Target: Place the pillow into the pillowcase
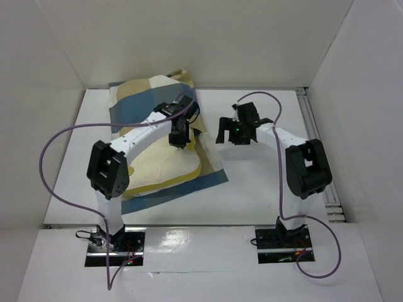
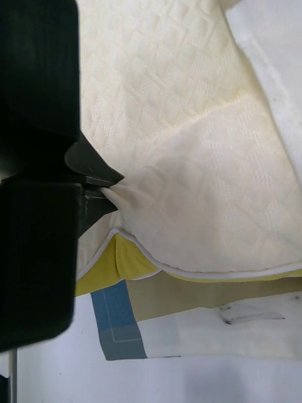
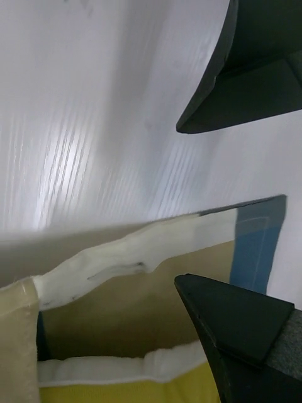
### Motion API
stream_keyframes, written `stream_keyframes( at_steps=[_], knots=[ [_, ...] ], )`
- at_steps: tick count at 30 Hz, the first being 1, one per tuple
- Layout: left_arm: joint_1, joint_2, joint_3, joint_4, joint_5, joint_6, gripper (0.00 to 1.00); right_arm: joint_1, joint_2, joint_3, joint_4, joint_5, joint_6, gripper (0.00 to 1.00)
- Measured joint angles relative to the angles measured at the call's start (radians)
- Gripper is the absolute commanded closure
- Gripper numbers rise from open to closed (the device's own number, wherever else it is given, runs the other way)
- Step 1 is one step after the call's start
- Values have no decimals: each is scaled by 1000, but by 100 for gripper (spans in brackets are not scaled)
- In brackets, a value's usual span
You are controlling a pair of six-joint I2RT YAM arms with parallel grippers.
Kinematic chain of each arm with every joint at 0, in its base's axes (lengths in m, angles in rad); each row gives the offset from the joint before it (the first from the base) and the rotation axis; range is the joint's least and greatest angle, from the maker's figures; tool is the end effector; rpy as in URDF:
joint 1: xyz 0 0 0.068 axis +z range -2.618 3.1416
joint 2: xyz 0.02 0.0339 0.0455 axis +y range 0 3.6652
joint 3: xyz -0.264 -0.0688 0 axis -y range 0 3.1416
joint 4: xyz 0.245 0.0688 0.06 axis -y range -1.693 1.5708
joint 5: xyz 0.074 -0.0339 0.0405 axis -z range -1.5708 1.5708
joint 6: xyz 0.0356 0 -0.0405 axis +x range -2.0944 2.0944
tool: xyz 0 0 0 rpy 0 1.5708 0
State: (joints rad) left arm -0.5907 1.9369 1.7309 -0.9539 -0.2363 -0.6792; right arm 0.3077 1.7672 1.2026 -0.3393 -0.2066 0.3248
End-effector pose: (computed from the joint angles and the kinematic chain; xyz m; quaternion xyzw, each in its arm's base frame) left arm 0.3452 -0.2214 0.2691 -0.0670 0.9701 -0.0273 0.2315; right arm 0.3580 0.1214 0.2065 -0.0257 0.9401 0.1939 0.2791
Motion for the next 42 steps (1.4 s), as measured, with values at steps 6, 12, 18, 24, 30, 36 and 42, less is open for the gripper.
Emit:
stream_keyframes(
  at_steps=[6, 12, 18, 24, 30, 36, 42],
  knots=[
    [34, -70, -14, -7, 15, 27, 100, 134, 113, 77, 77, -53, -47, 0],
    [38, -70, -14, -6, 24, 29, 100, 152, 262, 130, 190, -136, -58, 37],
    [72, -93, 23, -27, 48, 28, 100, 158, 294, 198, 208, -225, -56, 100],
    [119, -110, 372, -188, -26, 31, 100, 229, 182, 394, 91, -287, -54, 100],
    [61, -250, 597, -193, -166, 37, 100, 361, -231, 450, 75, -251, -43, 100],
    [-84, -241, 362, -92, -198, -88, 100, 350, -594, 27, 116, -314, 52, 100],
    [-195, 151, 252, -21, -204, -179, 100, 293, -481, -264, -92, -269, 103, 100]
  ],
)
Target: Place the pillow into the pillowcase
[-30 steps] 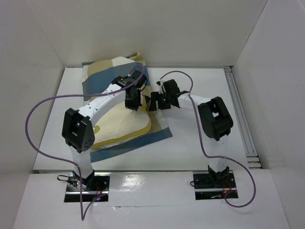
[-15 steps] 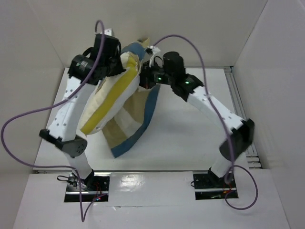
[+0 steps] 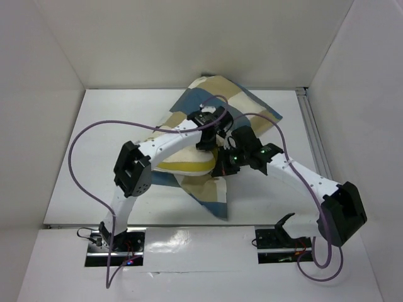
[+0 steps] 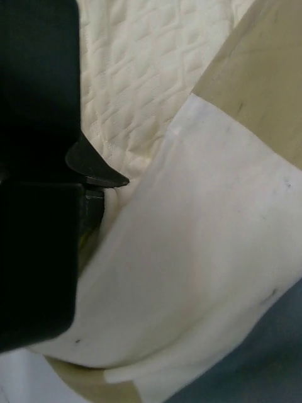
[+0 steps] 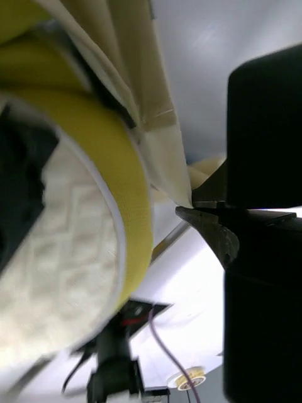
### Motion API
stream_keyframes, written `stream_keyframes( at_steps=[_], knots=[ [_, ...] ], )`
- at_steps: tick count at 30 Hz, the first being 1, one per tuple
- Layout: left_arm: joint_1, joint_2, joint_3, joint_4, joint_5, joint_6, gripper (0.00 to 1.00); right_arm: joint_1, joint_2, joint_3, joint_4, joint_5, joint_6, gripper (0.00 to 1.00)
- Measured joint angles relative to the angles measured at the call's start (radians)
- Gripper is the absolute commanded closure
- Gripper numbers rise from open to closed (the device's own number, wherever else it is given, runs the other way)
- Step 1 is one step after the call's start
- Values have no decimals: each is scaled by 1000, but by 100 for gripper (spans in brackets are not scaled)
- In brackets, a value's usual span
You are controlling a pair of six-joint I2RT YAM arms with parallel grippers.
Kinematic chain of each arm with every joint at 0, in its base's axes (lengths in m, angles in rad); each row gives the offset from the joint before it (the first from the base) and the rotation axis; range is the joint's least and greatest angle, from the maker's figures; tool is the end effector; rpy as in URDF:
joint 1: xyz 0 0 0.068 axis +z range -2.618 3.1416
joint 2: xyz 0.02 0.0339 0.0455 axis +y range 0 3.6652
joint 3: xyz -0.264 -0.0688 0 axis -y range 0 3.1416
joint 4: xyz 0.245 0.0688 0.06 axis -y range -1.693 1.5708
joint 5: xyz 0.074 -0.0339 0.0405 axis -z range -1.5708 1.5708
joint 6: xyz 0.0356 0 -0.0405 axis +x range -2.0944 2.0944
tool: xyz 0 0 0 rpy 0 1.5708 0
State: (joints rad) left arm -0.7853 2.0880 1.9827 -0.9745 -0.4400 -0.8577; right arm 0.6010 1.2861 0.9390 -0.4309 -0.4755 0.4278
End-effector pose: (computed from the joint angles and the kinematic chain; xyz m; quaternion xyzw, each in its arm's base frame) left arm 0.3293 -0.3078 0.2832 -0.0873 0.9441 -0.0295 0.3165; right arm 0.2150 0.1672 0.2658 -0.1681 0.8853 0.3738 0.2198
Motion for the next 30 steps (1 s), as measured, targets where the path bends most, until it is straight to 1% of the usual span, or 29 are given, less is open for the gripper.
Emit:
stream_keyframes(
  at_steps=[2, 5, 6, 8, 9, 10, 11, 12, 13, 14, 15, 17, 19, 20, 21, 22, 23, 24, 25, 26, 28, 30],
  knots=[
    [-27, 27, -8, -6, 7, -15, 100, -2, 3, -27, -63, 21, 7, 100],
    [-56, 9, 26, -6, 0, -19, 100, -3, -39, -21, -89, 37, 11, 99],
    [-57, 2, 39, -4, -1, -19, 100, -4, -58, -12, -106, 50, 13, 89],
    [-53, -8, 63, -2, 2, -19, 100, -11, -100, 18, -154, 79, 21, 49],
    [-50, -9, 77, 2, 8, -13, 99, -13, -117, 36, -182, 95, 30, 21],
    [-46, -9, 86, 11, 19, -7, 93, -17, -137, 58, -213, 119, 34, 15],
    [-40, -9, 92, 20, 35, -1, 70, -18, -155, 77, -243, 144, 32, 12],
    [-33, -9, 95, 27, 54, 22, 54, -24, -172, 96, -276, 175, 30, 10],
    [-23, -12, 99, 34, 74, 43, 35, -34, -187, 123, -314, 212, 32, 8],
    [-12, -20, 100, 38, 94, 64, 4, -44, -196, 145, -343, 242, 32, 7],
    [-2, -32, 100, 38, 108, 95, 0, -55, -200, 173, -370, 277, 35, 7],
    [23, -68, 98, 42, 122, 130, 0, -77, -200, 220, -396, 335, 40, 9],
    [63, -130, 84, 55, 126, 174, 25, -92, -192, 254, -401, 382, 44, 13],
    [90, -167, 66, 66, 126, 187, 36, -96, -183, 268, -397, 399, 46, 22],
    [121, -211, 35, 78, 124, 194, 43, -98, -168, 280, -392, 413, 45, 29],
    [159, -252, 3, 80, 120, 199, 59, -100, -142, 294, -388, 417, 47, 39],
    [202, -286, -29, 80, 115, 195, 63, -100, -116, 303, -374, 415, 48, 46],
    [247, -315, -68, 88, 106, 195, 67, -99, -80, 311, -351, 410, 49, 57],
    [294, -344, -124, 105, 103, 194, 71, -93, -39, 317, -325, 407, 49, 62],
    [337, -365, -182, 109, 100, 191, 73, -83, 4, 319, -292, 404, 51, 64],
    [423, -386, -309, 129, 103, 184, 74, -50, 86, 319, -244, 393, 54, 76],
    [482, -386, -437, 145, 117, 172, 74, -3, 173, 317, -202, 373, 55, 76]
  ],
)
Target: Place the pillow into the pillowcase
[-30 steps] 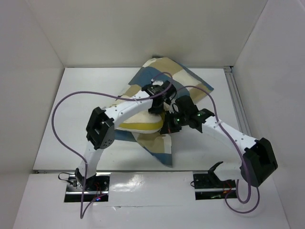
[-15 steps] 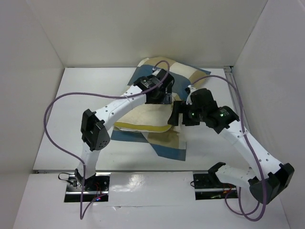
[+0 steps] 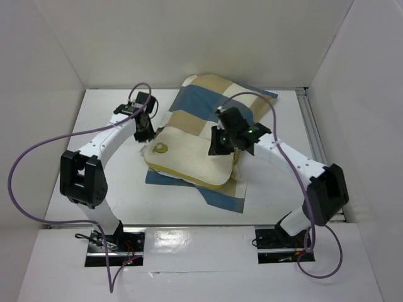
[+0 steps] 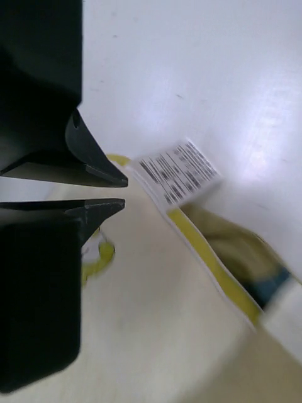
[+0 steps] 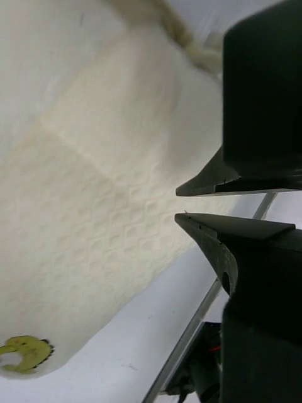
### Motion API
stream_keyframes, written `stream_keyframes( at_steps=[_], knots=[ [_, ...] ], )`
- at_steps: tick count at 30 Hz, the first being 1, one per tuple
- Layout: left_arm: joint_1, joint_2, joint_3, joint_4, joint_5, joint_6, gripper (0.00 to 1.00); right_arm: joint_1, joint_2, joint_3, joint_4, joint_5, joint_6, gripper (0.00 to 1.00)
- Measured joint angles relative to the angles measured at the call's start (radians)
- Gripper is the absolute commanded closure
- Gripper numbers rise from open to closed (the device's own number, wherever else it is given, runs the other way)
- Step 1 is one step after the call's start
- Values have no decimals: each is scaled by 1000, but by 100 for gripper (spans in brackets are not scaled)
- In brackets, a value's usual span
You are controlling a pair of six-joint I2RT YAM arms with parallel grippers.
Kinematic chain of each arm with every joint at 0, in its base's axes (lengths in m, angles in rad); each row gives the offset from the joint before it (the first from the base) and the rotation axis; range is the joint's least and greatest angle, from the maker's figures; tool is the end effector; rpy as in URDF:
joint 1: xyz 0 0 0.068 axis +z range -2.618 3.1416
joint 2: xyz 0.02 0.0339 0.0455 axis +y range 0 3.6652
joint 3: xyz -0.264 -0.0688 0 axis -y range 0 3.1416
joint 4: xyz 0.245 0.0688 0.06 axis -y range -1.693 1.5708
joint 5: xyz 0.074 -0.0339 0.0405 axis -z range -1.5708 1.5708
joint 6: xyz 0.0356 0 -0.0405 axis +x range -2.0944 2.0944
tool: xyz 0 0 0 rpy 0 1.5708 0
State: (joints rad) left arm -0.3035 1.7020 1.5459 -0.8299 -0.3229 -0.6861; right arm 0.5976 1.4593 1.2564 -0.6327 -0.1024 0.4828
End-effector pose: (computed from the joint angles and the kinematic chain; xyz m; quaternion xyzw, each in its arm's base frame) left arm 0.3521 -0.0984 0.3066 -0.2252 0.9191 0.0004 0.3235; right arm 0.2593 0.1809 0.3041 -0.0718 0.9294 0.2255 0.2832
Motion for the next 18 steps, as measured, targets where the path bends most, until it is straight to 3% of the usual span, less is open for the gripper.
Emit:
stream_keyframes(
  at_steps=[5, 7, 10, 13, 14, 15, 16, 18],
  knots=[
    [13, 3, -247, 39, 103, -6, 82, 48, 122, -45, 55, -36, 16, 71],
    [-33, 5, -265, 57, 142, -4, 82, 32, 147, -49, 43, -3, 19, 71],
    [-172, 7, -242, 73, 187, 2, 73, -18, 162, -48, 9, 121, 16, 68],
    [-325, 19, -162, 69, 220, 16, 43, -62, 160, -37, -34, 249, -2, 53],
    [-361, 19, -136, 76, 235, 21, 34, -69, 156, -31, -42, 274, -11, 32],
    [-386, 10, -115, 87, 256, 27, 20, -71, 149, -26, -43, 283, -16, 22],
    [-391, -5, -107, 103, 275, 37, 13, -69, 138, -20, -42, 284, -31, 16],
    [-345, -55, -122, 117, 304, 40, 9, -47, 117, 3, -43, 279, -50, 6]
  ],
)
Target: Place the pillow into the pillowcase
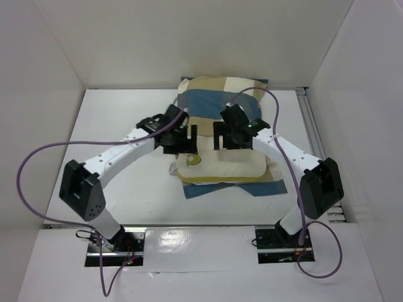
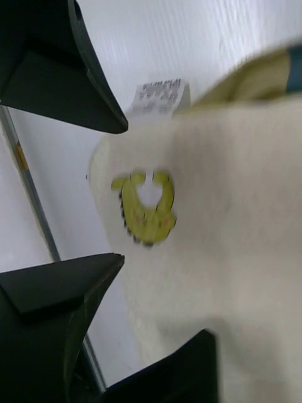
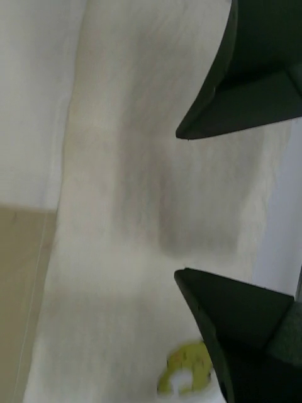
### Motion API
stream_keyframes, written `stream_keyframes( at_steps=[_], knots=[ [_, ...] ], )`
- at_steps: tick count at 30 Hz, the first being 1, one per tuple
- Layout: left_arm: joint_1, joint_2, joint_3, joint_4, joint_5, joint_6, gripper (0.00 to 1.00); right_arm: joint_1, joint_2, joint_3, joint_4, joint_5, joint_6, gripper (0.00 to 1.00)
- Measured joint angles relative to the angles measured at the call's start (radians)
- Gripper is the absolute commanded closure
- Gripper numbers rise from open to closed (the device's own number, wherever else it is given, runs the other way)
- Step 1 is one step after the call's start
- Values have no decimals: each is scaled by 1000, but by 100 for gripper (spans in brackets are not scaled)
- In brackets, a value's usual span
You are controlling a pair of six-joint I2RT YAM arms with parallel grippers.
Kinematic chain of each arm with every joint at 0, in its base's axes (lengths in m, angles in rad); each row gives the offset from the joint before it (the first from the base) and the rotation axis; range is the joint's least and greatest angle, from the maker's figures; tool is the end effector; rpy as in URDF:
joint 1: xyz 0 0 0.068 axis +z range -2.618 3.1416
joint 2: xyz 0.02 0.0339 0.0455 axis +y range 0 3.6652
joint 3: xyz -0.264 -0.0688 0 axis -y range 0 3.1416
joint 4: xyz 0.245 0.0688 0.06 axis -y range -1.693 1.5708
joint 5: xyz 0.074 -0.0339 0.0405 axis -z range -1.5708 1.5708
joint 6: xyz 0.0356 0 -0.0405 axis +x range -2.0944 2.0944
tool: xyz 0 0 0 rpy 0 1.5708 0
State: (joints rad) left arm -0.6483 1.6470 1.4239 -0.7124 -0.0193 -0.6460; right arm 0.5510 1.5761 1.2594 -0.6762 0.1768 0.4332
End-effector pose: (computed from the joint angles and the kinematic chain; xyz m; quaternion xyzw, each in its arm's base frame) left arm 0.2853 -0.2152 0.2928 -0.0019 0.9499 -0.1810 0.2547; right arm 0.2865 0.1687 0.2669 -0.0311 0.9546 0.0595 0.2901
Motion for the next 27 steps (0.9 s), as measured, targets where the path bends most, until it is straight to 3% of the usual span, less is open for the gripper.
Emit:
stream_keyframes(
  at_steps=[6, 11, 13, 14, 15, 16, 20, 27],
  knots=[
    [252, -194, -184, 26, -10, -39, 12, 152, 92, 219, 4, 19, -38, 1],
    [314, -295, -395, 31, -5, -108, 13, 294, 278, 306, 56, 13, -39, 2],
    [322, -316, -456, 31, 5, -124, 14, 318, 354, 308, 66, 2, -36, 20],
    [324, -322, -477, 30, 10, -126, 14, 322, 397, 315, 66, 4, -39, 34],
    [326, -323, -489, 31, 19, -125, 14, 320, 432, 324, 65, 10, -41, 55],
    [326, -323, -499, 35, 33, -121, 14, 312, 459, 330, 65, 14, -44, 99],
    [324, -330, -518, 84, 114, -80, 12, 263, 406, 311, 74, -30, -55, 100],
    [262, -338, -530, 217, 255, -13, 5, 74, 90, 178, 116, -321, -104, 100]
  ],
)
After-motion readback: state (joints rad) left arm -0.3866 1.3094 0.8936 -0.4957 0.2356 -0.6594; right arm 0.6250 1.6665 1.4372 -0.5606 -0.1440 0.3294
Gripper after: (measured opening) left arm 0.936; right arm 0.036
